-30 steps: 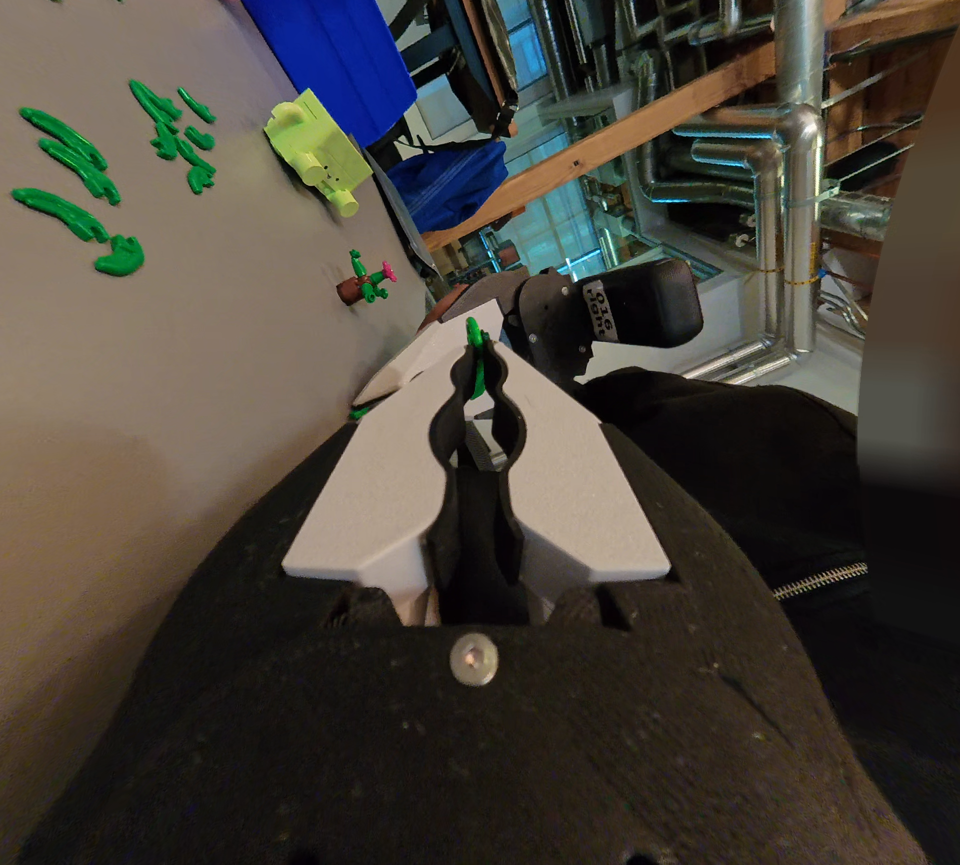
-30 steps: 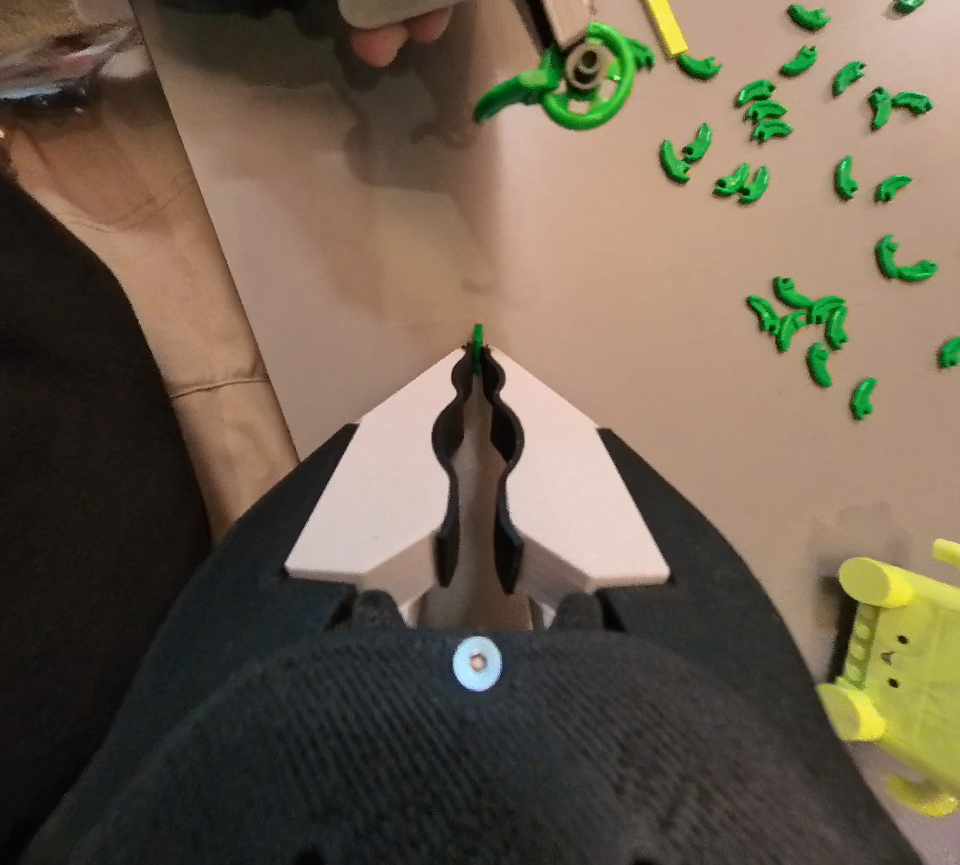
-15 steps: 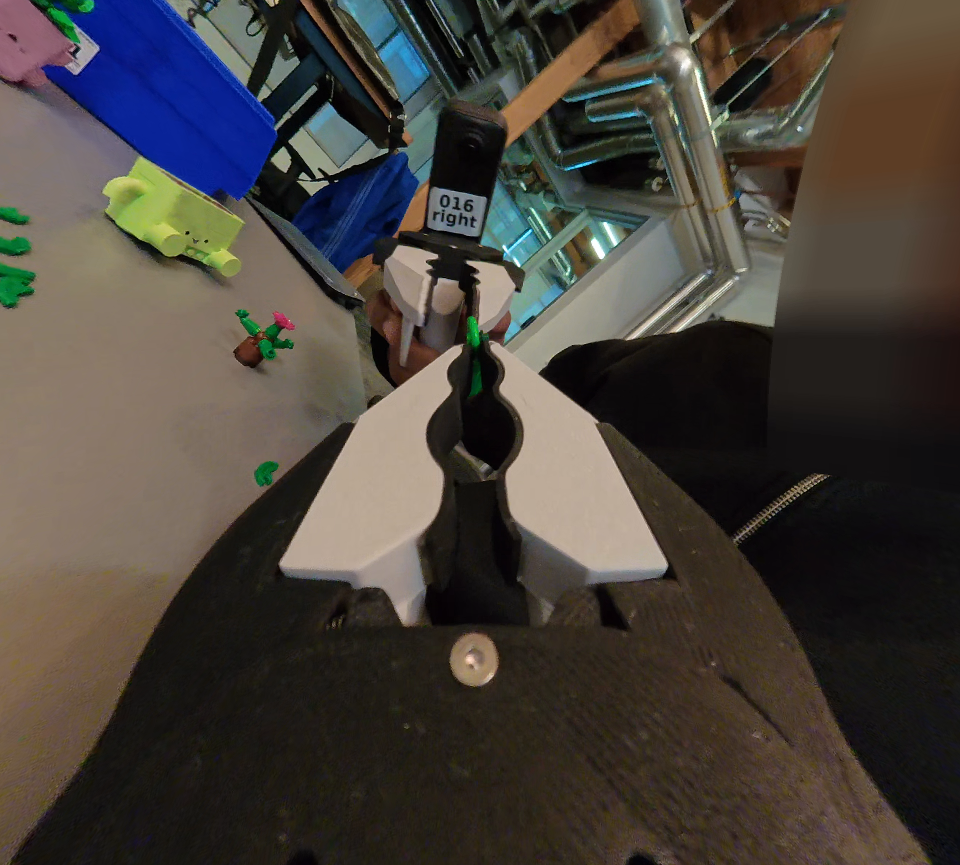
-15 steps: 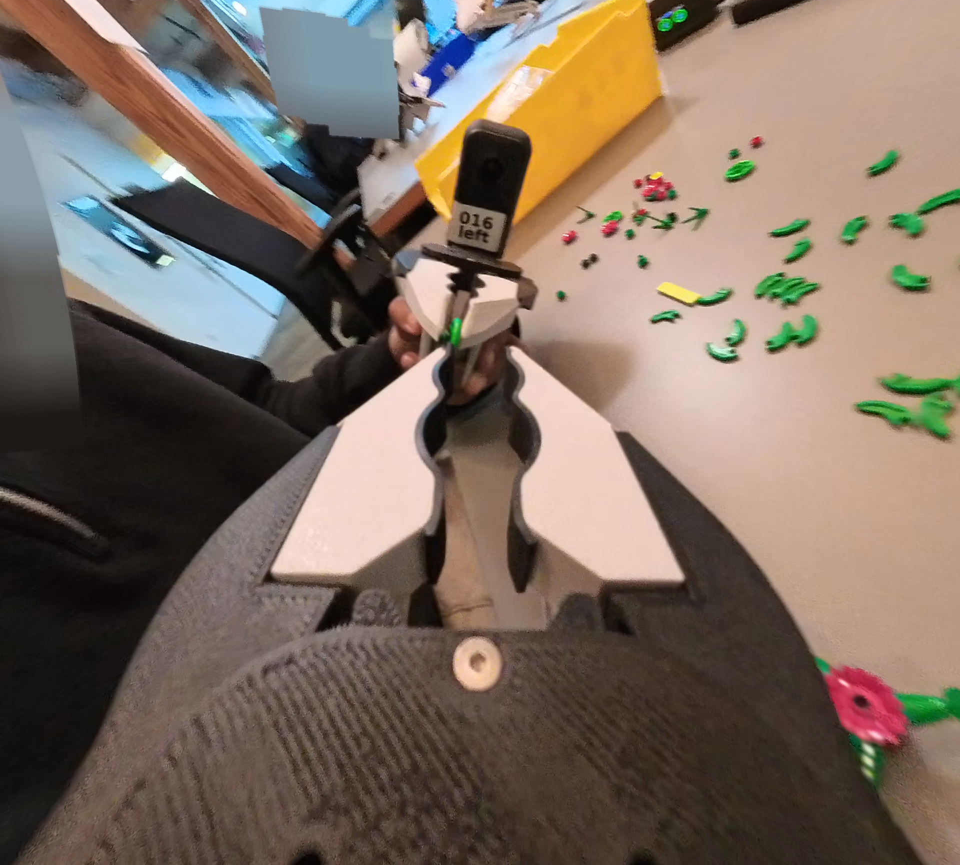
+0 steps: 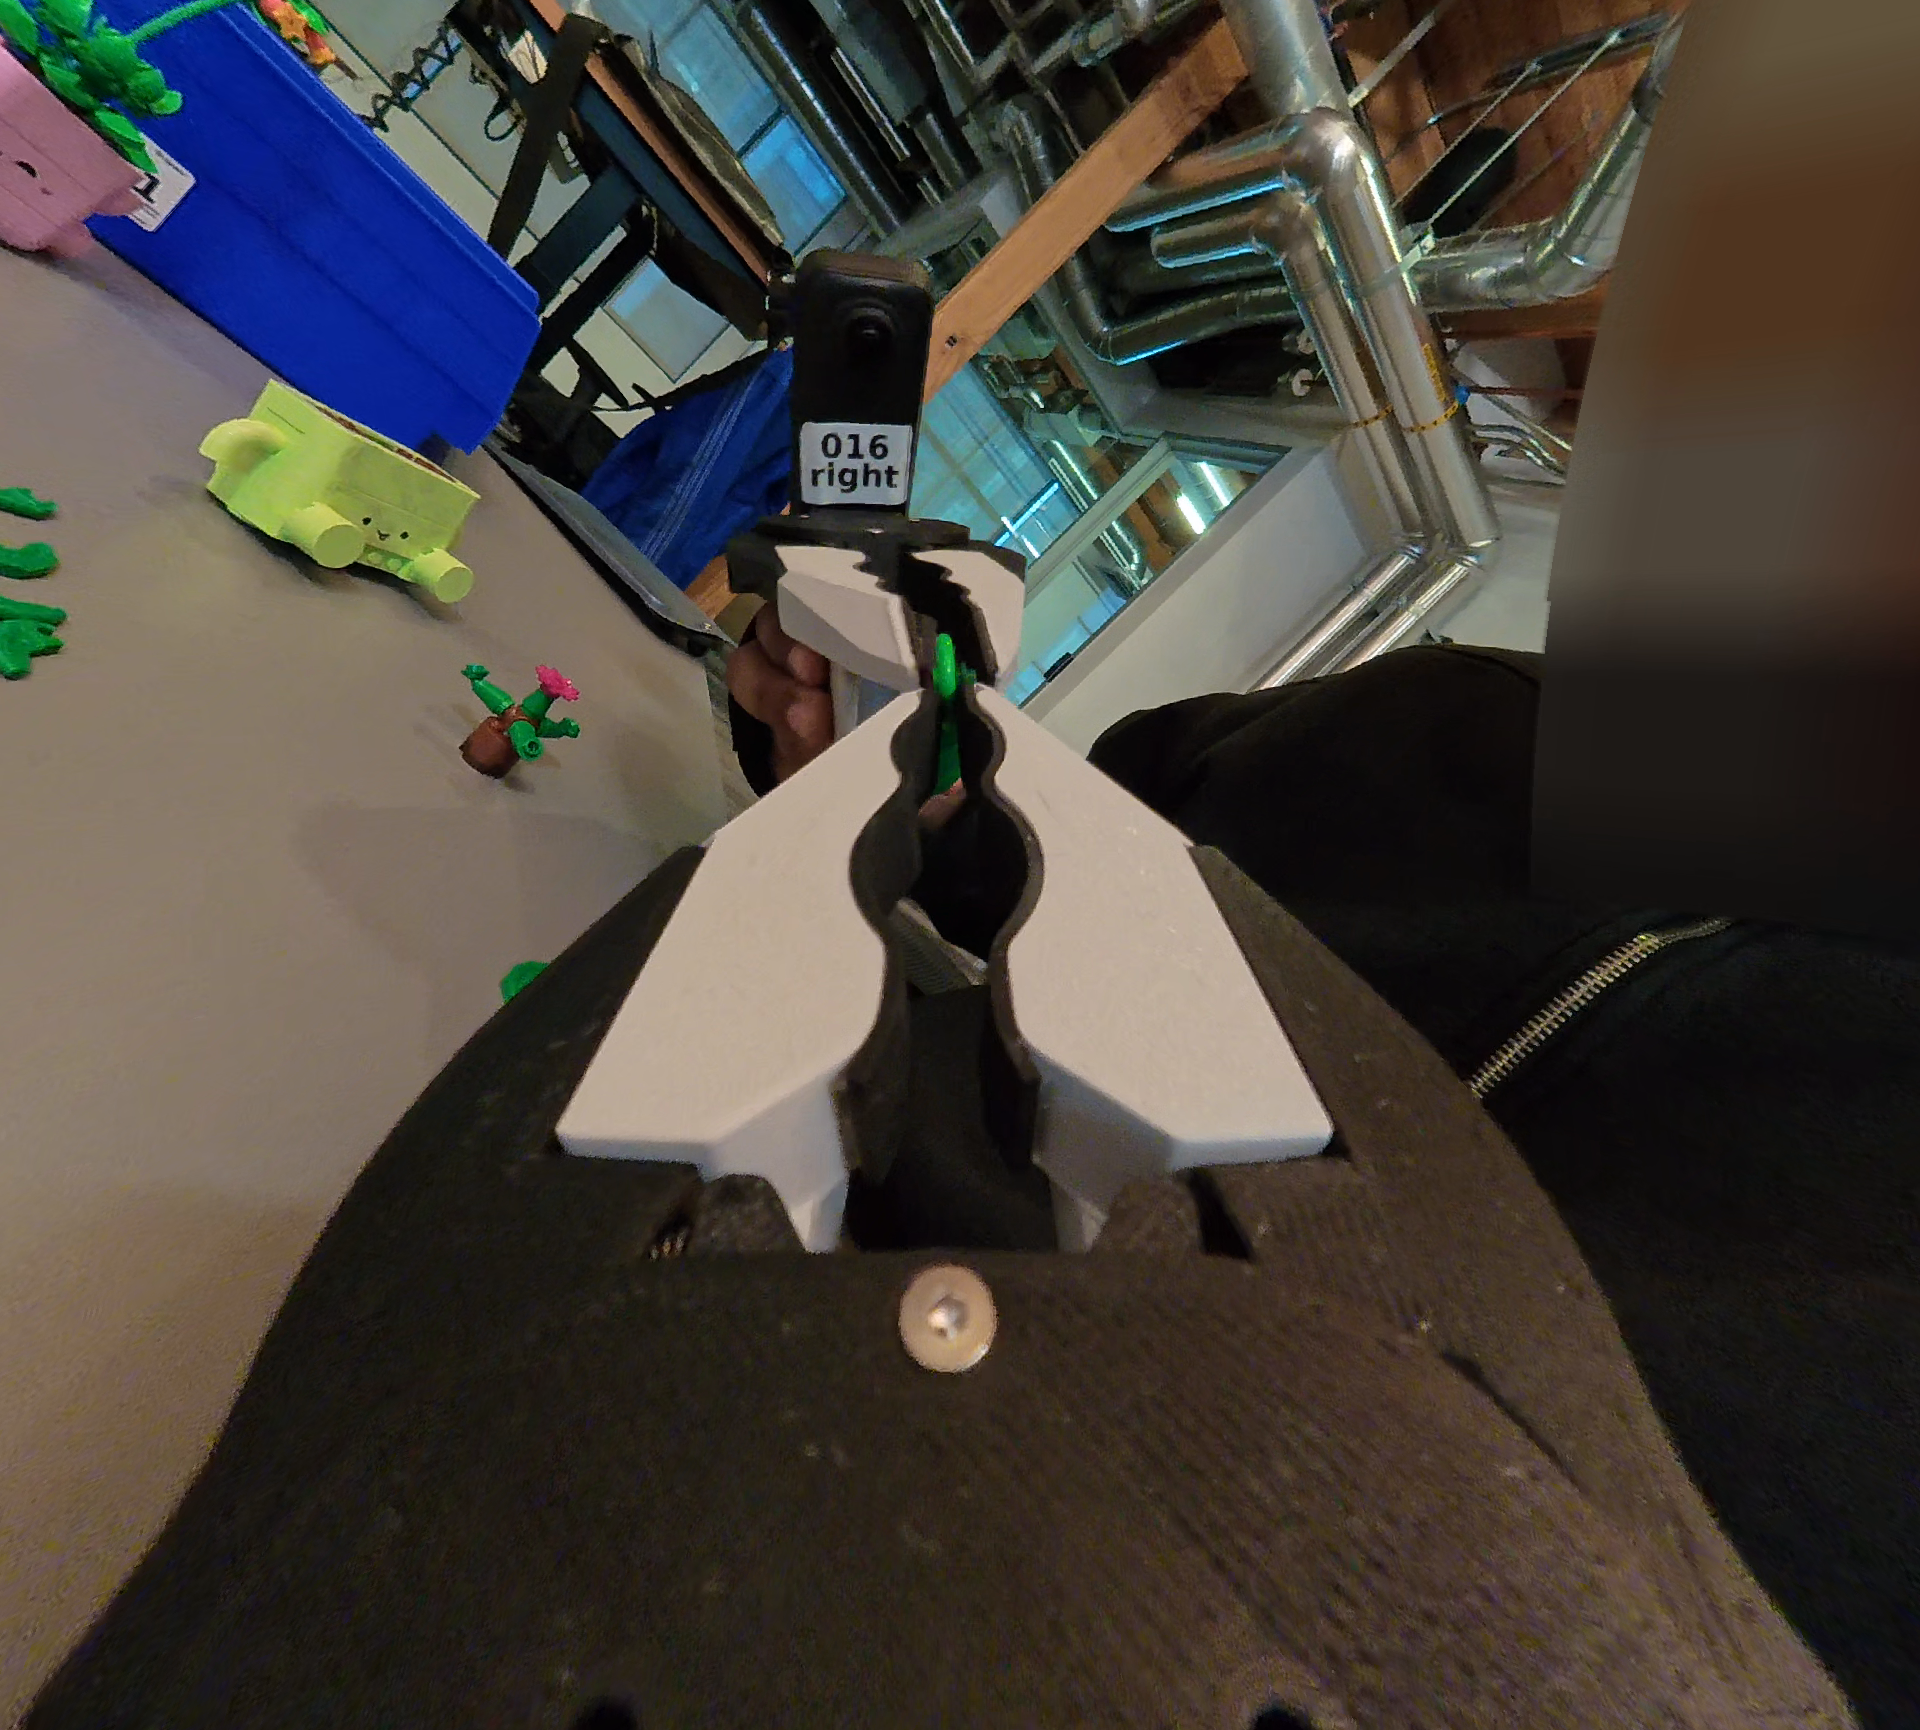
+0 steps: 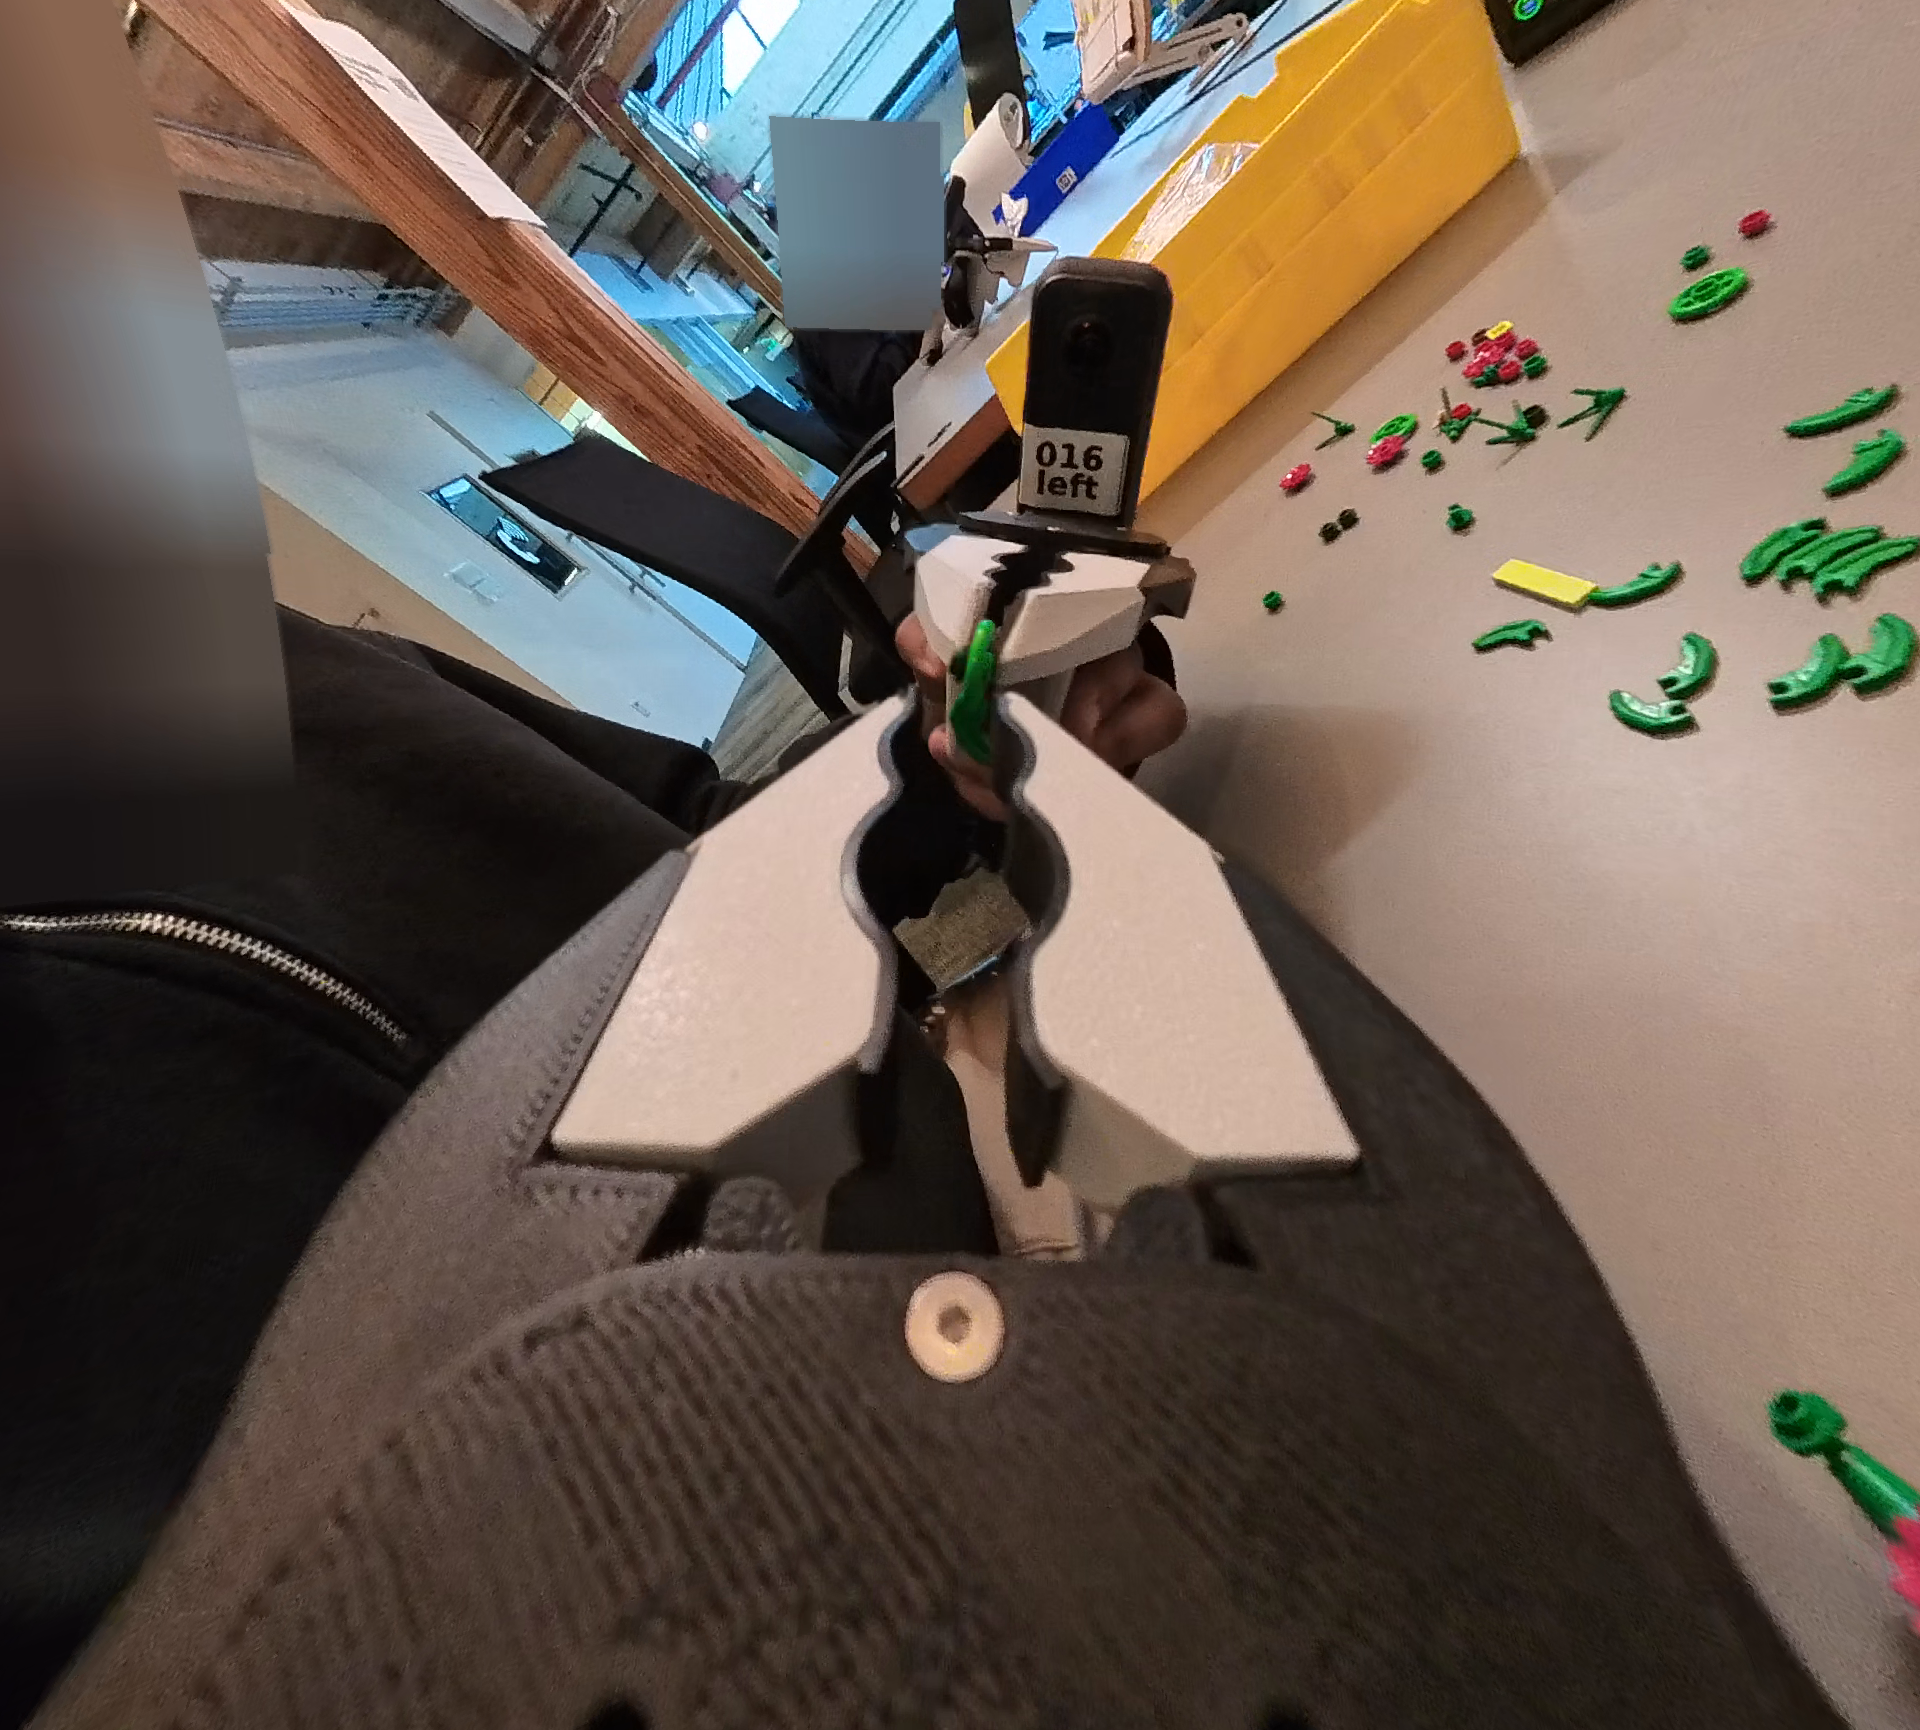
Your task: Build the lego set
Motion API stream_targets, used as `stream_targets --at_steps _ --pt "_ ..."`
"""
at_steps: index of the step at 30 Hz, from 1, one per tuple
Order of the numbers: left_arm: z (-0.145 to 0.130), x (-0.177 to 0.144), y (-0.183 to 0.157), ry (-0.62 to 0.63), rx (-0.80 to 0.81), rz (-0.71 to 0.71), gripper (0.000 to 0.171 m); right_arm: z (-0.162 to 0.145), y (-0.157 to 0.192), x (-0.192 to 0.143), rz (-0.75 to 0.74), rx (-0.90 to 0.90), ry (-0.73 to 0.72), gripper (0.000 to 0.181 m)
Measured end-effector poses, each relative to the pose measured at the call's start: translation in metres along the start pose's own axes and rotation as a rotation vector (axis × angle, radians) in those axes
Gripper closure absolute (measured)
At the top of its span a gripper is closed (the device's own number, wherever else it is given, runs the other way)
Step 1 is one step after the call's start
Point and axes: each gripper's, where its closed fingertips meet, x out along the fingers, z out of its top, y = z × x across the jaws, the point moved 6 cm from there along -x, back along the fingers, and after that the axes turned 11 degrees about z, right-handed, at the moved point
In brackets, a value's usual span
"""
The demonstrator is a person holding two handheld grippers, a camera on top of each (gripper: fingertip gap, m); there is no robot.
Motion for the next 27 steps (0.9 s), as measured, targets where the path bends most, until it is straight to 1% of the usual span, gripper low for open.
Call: stream_targets --at_steps 2,4,7,9,12,15,16,18,27 --pt "-0.003 0.002 -0.001 0.019 0.016 0.007 0.171 -0.001 0.0 0.003 -0.007 -0.015 0.012 0.172" --pt "-0.003 0.003 -0.002 0.017 0.024 0.003 0.171 -0.001 0.0 0.003 -0.022 -0.036 0.022 0.181" --pt "-0.003 0.004 -0.002 0.004 0.057 0.031 0.17 -0.001 0.0 0.003 -0.032 -0.049 0.035 0.181" --pt "-0.002 0.005 -0.002 -0.017 0.093 0.072 0.154 0.0 0.001 0.002 -0.038 -0.067 0.039 0.181" --pt "-0.002 0.006 -0.008 -0.028 0.145 0.066 0.141 0.0 0.004 0.003 -0.043 -0.087 0.058 0.181" --pt "-0.005 0.009 -0.012 -0.008 0.174 0.049 0.142 -0.004 0.004 0.005 -0.082 -0.131 0.124 0.181" --pt "-0.007 0.01 -0.012 0.005 0.185 0.058 0.147 -0.004 0.005 0.007 -0.089 -0.149 0.138 0.181" --pt "-0.009 0.012 -0.013 0.024 0.207 0.059 0.153 -0.004 0.008 0.009 -0.093 -0.177 0.145 0.181" --pt "-0.007 0.009 -0.016 0.017 0.222 0.046 0.163 -0.001 0.014 0.01 -0.124 -0.248 0.169 0.181"
